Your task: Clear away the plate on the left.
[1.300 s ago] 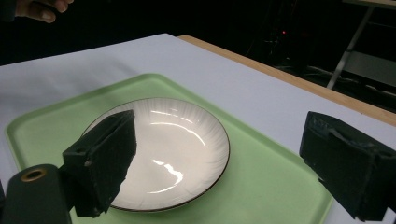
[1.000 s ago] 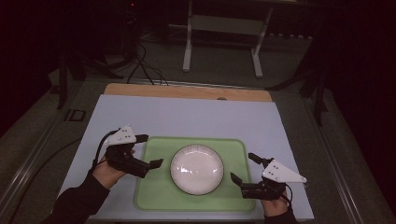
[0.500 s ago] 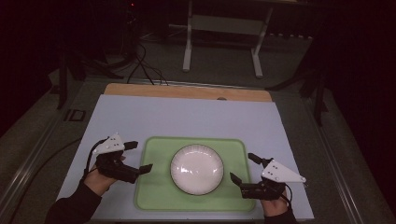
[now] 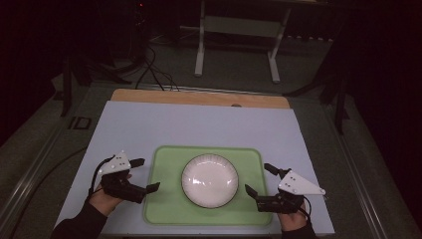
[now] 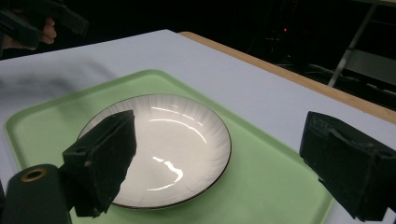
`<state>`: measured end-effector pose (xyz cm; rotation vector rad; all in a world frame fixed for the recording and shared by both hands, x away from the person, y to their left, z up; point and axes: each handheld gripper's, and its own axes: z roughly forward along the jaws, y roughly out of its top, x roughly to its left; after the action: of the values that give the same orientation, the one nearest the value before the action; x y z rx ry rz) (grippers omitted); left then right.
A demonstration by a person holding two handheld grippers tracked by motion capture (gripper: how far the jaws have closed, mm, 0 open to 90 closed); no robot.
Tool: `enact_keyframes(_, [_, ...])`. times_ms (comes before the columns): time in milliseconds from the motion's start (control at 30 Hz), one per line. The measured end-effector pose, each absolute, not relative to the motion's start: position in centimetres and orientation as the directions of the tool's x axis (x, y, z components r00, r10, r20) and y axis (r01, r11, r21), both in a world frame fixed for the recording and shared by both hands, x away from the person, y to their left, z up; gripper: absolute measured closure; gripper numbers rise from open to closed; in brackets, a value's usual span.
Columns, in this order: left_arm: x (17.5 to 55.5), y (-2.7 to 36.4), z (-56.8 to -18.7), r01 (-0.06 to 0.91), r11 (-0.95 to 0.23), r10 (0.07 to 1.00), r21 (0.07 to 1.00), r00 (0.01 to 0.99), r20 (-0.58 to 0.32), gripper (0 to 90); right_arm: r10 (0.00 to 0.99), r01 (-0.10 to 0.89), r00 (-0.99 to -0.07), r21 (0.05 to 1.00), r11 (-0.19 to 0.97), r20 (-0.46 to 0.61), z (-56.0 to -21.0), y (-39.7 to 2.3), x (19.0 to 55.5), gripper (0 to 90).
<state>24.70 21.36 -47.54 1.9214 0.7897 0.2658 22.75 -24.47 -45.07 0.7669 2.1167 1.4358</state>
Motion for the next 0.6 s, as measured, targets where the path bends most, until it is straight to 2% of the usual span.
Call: enact_keyframes(600, [24.8,22.6,-49.3,0.416,-0.254,0.657,0.873,0.737,-0.160,0.0,0.682,0.199,-0.730,0.937,0.288,-0.054,-45.3,-24.7,22.9,10.7])
